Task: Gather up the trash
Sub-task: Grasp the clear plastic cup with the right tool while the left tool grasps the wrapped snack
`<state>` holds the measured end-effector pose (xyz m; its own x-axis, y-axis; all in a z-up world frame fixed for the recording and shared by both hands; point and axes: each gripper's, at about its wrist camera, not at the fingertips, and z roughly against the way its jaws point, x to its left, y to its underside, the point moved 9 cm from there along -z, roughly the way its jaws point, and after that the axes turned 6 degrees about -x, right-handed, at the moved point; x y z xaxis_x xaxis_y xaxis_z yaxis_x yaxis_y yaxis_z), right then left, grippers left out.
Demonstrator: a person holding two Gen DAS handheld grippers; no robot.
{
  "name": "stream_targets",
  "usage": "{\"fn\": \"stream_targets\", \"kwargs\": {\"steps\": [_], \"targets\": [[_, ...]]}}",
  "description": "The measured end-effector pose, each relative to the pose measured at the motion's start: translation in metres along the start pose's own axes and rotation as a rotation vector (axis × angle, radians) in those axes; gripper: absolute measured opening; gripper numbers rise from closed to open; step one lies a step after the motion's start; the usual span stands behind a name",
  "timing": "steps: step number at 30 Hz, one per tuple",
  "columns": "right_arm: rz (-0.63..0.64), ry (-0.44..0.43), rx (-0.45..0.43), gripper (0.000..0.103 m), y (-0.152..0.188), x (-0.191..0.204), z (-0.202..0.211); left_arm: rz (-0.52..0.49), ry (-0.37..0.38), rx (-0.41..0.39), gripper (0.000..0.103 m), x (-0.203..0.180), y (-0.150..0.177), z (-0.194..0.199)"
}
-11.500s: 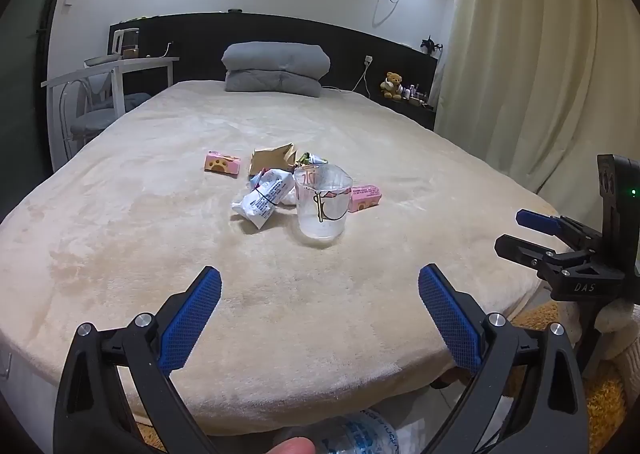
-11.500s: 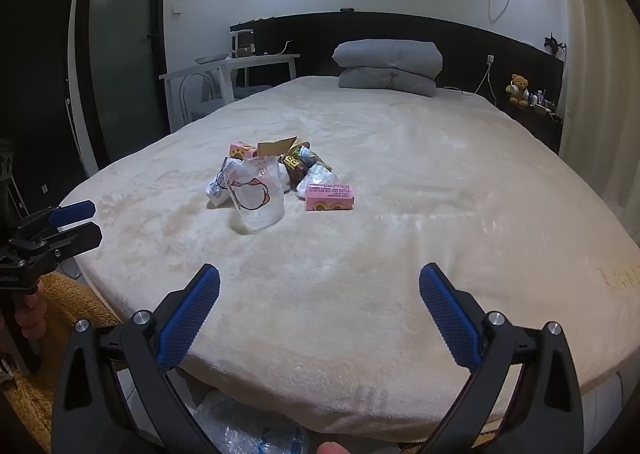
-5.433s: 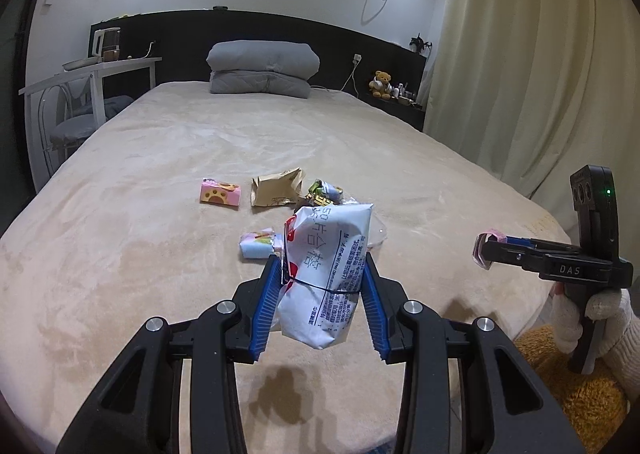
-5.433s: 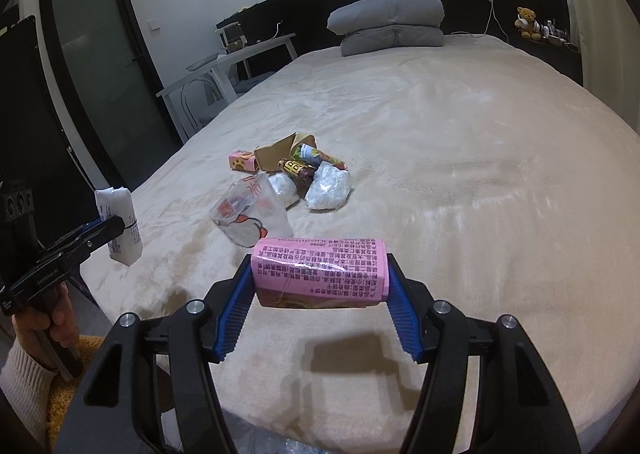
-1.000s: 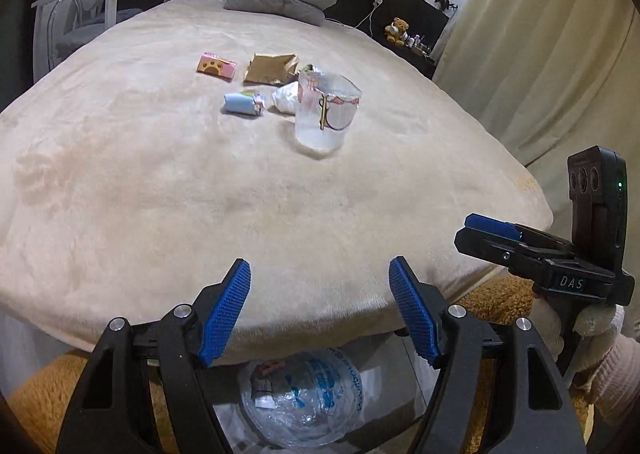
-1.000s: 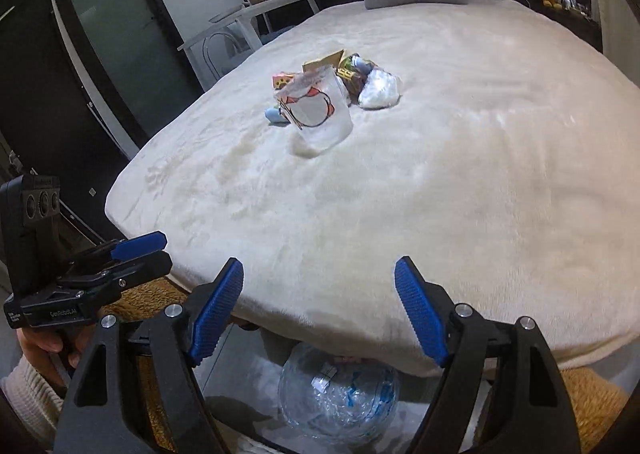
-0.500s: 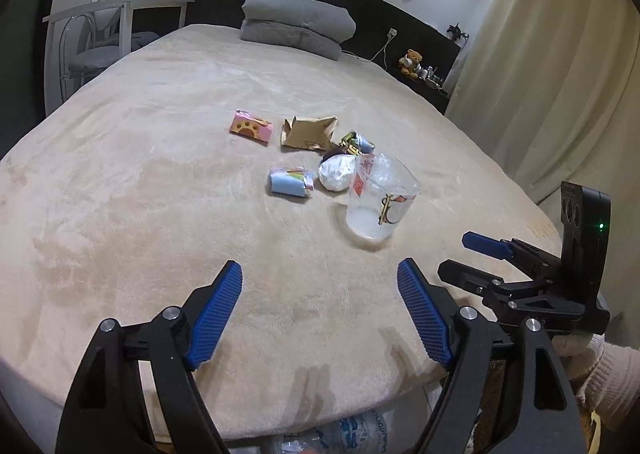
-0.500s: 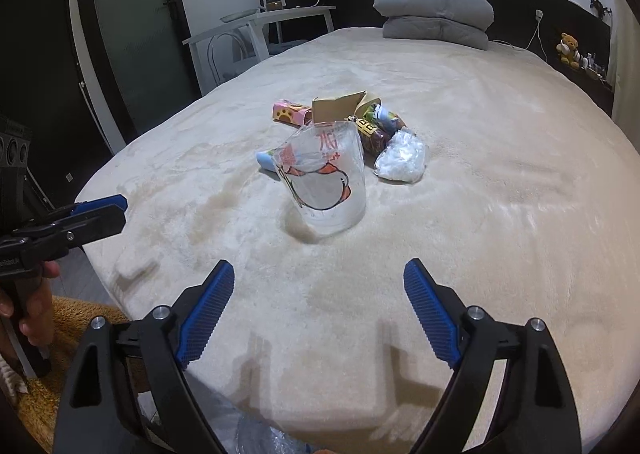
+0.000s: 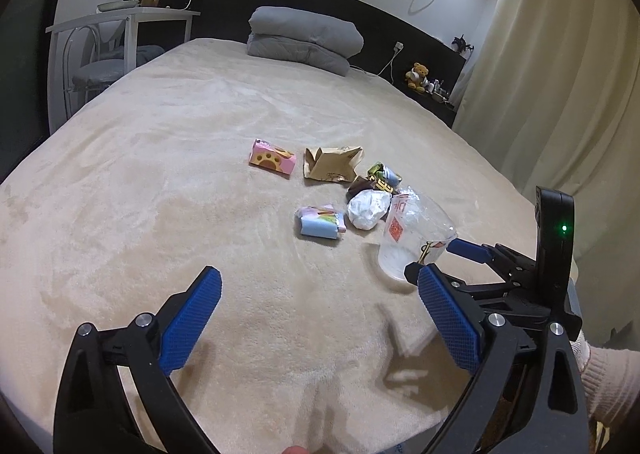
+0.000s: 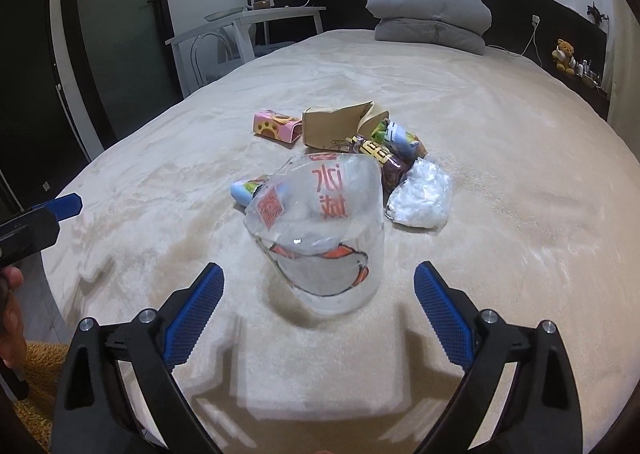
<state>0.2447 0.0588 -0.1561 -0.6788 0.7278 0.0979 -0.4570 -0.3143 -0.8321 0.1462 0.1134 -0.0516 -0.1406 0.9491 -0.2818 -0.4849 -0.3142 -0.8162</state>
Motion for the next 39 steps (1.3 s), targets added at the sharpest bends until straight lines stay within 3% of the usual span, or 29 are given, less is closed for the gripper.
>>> {"fn": "stream_targets", "kwargs": {"steps": [6,9,12,39], "targets": [[0.013,0.017,-0.012,0.093,-0.008,-0.004,-0.015,0.0,-0.025,0.026,0.096,0.008,0.001,-0.013],[0.012,0.022,-0.006,0.084,-0.009,-0.008,-0.019,-0.007,-0.034,0.031,0.096,0.009,0.002,-0.015],[0.018,0.002,0.013,0.068,-0.008,-0.008,-0.022,-0.013,-0.042,0.032,0.096,0.011,0.001,-0.02],[-0.084,-0.03,-0.074,0.068,-0.012,-0.05,0.058,-0.113,-0.044,0.108,0.096,-0.01,-0.006,-0.117]]}}
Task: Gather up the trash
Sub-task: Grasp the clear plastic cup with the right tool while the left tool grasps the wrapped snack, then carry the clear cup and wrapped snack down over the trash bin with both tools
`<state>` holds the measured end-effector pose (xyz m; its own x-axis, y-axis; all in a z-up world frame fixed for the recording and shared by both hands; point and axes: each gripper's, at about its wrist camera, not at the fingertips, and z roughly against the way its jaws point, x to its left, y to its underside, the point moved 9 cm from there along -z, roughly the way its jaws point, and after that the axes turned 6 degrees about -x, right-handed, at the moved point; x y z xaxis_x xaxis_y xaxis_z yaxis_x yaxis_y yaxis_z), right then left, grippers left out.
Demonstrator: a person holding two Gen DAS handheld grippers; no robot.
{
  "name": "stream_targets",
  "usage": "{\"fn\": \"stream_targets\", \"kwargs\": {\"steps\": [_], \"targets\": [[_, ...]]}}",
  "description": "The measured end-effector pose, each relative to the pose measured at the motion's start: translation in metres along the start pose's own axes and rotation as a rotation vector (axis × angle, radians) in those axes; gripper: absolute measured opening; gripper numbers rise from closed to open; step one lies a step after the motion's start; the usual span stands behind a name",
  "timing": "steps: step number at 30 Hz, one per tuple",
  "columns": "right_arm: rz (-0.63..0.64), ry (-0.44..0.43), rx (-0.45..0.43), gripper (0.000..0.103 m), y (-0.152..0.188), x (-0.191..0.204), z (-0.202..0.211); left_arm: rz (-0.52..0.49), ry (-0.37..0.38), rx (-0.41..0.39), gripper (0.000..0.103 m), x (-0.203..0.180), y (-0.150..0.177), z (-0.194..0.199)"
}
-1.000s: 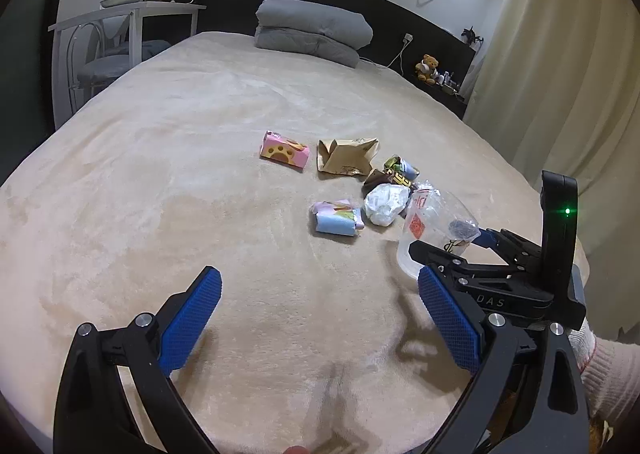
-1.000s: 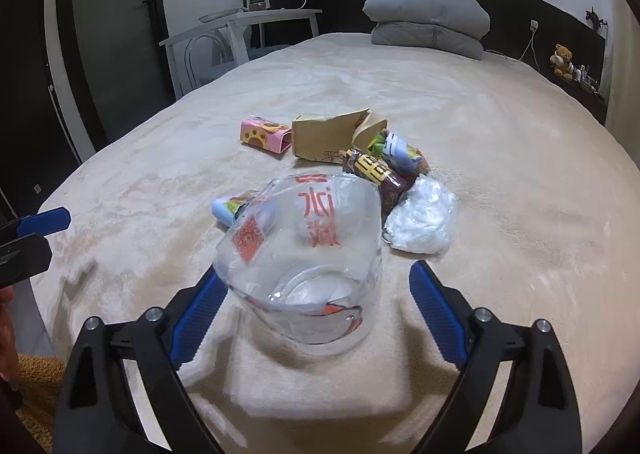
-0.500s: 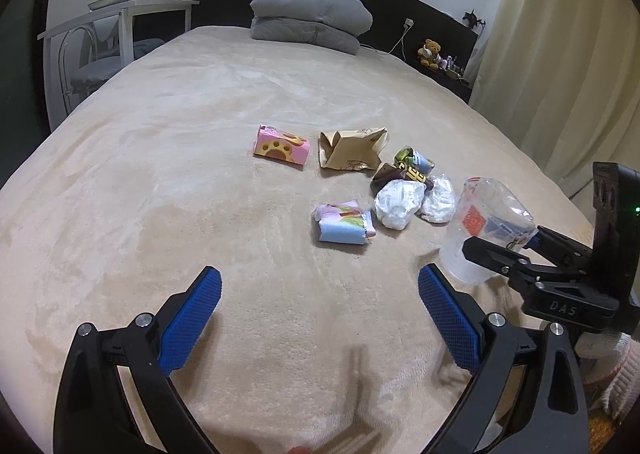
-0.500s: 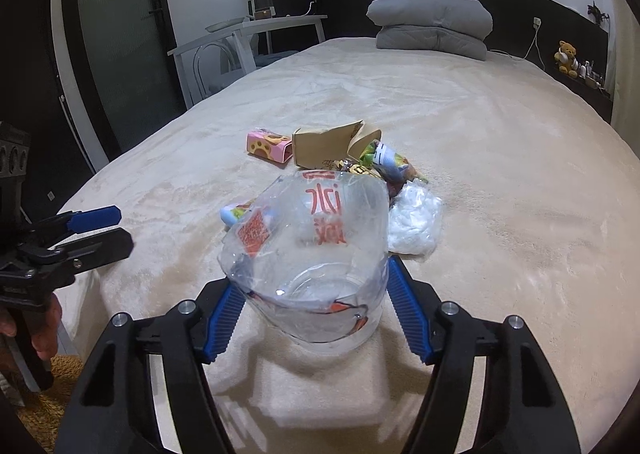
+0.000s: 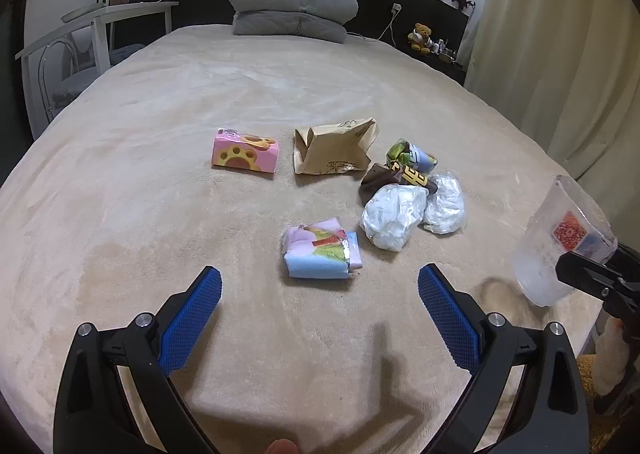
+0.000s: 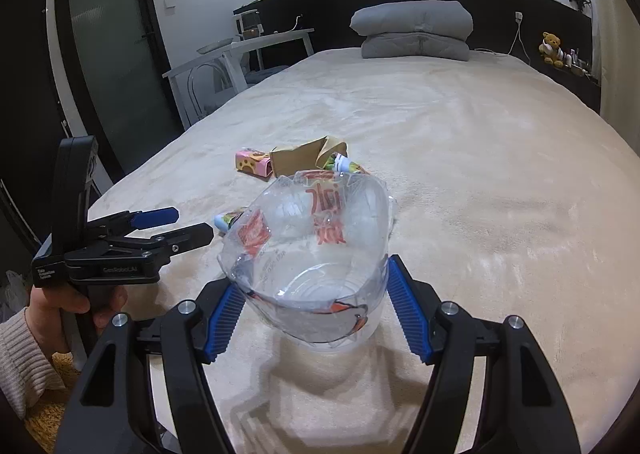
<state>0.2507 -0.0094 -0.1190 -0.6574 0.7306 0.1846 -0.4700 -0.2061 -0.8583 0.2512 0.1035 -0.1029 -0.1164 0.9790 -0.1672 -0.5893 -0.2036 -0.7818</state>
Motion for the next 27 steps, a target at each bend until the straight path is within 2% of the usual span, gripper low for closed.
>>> {"fn": "stream_targets", "kwargs": {"steps": [11,13,17,21,27], "targets": [[-0.006,0.006,-0.005,0.068,0.001,-0.012,0.012,0.004,-0.033,0.031,0.095,0.003,-0.004,-0.036],[-0.01,0.009,-0.004,0.068,0.001,-0.015,0.013,0.007,-0.049,0.035,0.084,0.005,-0.005,-0.041],[-0.007,0.013,-0.003,0.068,0.0,-0.018,0.014,0.005,-0.075,0.054,0.072,0.008,-0.004,-0.05],[-0.004,0.015,-0.004,0.068,0.0,-0.018,0.015,-0.02,-0.059,0.055,0.048,0.002,-0.004,-0.051],[-0.006,0.014,-0.004,0.068,0.001,-0.018,0.016,-0.046,-0.066,0.046,0.048,-0.003,-0.004,-0.048]]}}
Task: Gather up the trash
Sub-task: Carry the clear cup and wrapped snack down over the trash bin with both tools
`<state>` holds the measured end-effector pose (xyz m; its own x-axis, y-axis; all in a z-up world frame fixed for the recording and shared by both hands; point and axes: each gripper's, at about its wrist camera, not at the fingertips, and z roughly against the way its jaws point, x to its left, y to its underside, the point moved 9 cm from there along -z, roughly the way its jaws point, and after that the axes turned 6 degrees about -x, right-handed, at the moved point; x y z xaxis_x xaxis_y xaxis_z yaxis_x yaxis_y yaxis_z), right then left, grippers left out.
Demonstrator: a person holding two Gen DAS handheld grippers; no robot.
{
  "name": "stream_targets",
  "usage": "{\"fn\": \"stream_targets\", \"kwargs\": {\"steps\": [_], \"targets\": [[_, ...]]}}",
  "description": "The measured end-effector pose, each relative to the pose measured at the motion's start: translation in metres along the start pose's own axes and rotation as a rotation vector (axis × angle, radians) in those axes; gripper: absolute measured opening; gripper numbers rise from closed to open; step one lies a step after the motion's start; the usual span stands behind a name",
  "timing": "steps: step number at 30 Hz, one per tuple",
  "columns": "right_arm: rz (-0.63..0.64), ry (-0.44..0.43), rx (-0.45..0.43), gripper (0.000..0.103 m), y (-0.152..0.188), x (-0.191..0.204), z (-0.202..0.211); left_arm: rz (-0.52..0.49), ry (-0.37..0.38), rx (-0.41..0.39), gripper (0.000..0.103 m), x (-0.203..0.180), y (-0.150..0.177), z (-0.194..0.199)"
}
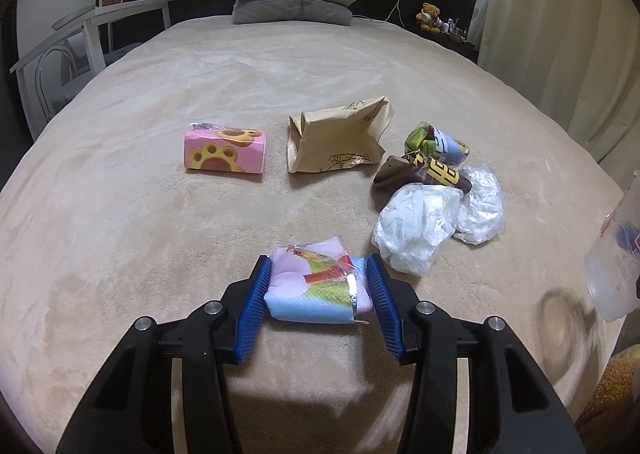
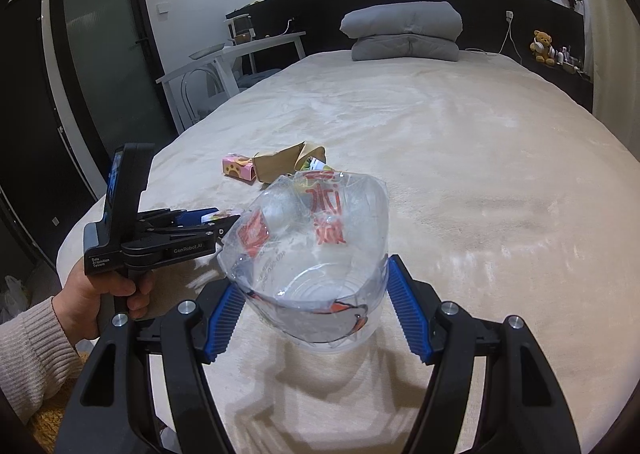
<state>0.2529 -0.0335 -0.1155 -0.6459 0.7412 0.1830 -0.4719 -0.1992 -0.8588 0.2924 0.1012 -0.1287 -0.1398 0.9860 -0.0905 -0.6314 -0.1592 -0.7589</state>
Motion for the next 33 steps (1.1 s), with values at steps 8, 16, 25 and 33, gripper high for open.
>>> {"fn": "stream_targets", "kwargs": {"steps": [8,16,25,33], "targets": [[-0.003,0.011,0.002,0.068,0.0,-0.003,0.001,0.011,0.004,-0.029,0.048,-0.002,-0.004,0.013],[-0.004,0.021,0.004,0.068,0.003,-0.005,0.001,0.021,0.019,-0.055,0.048,-0.006,-0.005,0.03],[-0.024,0.05,-0.001,0.068,0.01,-0.016,0.012,0.048,0.057,-0.096,0.048,-0.024,-0.002,0.062],[-0.049,0.062,-0.027,0.068,0.017,-0.017,0.035,0.043,0.111,-0.15,0.048,-0.05,0.005,0.104]]}}
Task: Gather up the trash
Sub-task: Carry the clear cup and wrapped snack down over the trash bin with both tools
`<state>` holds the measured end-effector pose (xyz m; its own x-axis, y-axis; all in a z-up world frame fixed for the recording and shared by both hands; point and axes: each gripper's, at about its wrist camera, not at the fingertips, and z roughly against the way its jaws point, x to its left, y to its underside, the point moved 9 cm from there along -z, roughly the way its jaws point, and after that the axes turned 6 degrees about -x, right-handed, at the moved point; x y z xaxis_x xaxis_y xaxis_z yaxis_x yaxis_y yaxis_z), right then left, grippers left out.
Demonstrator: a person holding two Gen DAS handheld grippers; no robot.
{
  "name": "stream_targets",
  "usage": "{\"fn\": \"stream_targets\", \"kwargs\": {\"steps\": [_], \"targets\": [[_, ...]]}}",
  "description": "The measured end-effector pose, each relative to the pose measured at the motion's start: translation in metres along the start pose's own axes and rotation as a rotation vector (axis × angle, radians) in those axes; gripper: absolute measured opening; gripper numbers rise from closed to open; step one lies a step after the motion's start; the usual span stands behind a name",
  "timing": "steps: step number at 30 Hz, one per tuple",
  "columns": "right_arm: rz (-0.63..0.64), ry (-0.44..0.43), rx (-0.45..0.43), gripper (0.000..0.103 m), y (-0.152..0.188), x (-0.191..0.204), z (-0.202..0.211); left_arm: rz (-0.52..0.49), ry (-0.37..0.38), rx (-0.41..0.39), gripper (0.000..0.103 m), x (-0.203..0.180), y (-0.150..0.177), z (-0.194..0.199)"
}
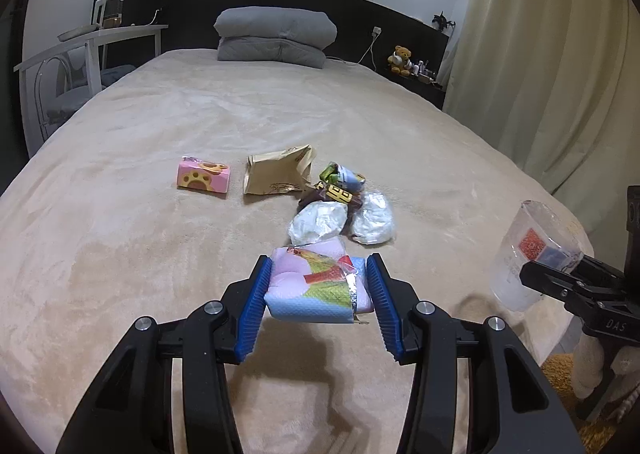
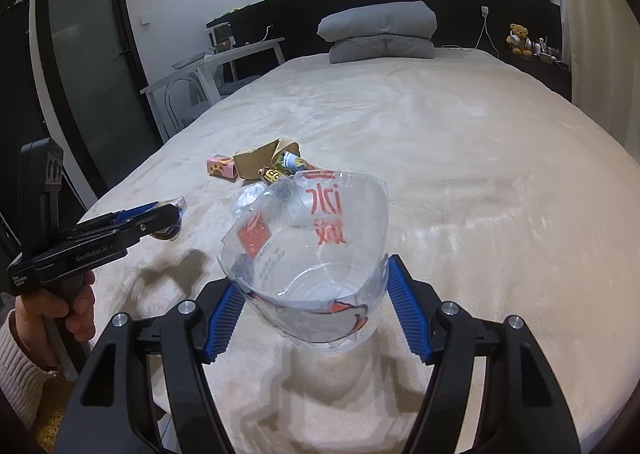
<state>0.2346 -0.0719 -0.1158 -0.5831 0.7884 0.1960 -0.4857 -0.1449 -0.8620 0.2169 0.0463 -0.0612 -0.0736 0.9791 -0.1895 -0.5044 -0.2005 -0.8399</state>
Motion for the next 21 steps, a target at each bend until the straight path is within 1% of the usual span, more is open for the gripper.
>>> {"fn": "stream_targets", "kwargs": {"steps": [3,6,12,16,21], "targets": [[-0.003,0.001,-0.007,0.068,0.004,0.002,0.009,-0.003,0.011,-0.017,0.048,-0.009,0.003,0.016],[-0.019,-0.007,-0.012,0.068,0.009,0.005,0.02,0.016,0.026,-0.036,0.048,-0.014,0.009,0.033],[-0.019,-0.03,-0.025,0.068,0.028,0.022,0.047,0.044,0.068,-0.095,0.048,-0.034,0.024,0.076],[-0.003,-0.025,-0.024,0.068,0.046,0.028,0.067,0.05,0.08,-0.109,0.048,-0.046,0.038,0.098],[-0.036,-0.028,-0.041,0.068,0.061,0.032,0.092,0.043,0.092,-0.115,0.048,-0.06,0.059,0.123]]}}
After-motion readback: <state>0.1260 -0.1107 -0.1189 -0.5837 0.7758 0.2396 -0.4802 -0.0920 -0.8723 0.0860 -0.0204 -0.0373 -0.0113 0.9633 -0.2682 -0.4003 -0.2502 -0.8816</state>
